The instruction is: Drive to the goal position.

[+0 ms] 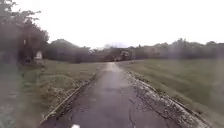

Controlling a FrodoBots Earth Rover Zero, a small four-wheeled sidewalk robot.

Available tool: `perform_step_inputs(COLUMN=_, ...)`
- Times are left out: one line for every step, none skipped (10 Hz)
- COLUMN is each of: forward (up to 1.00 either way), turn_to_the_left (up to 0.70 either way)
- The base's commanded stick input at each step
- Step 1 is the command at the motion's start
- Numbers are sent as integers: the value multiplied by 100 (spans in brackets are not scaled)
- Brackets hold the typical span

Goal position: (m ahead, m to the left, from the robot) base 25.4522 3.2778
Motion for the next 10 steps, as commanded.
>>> perform_step_inputs(forward=70, turn_to_the_left=0)
perform_step_inputs(forward=70, turn_to_the_left=0)
perform_step_inputs(forward=70, turn_to_the_left=0)
perform_step_inputs(forward=70, turn_to_the_left=0)
perform_step_inputs(forward=70, turn_to_the_left=0)
perform_step_inputs(forward=70, turn_to_the_left=0)
perform_step_inputs(forward=70, turn_to_the_left=0)
perform_step_inputs(forward=70, turn_to_the_left=0)
perform_step_inputs(forward=70, turn_to_the_left=0)
perform_step_inputs(forward=70, turn_to_the_left=0)
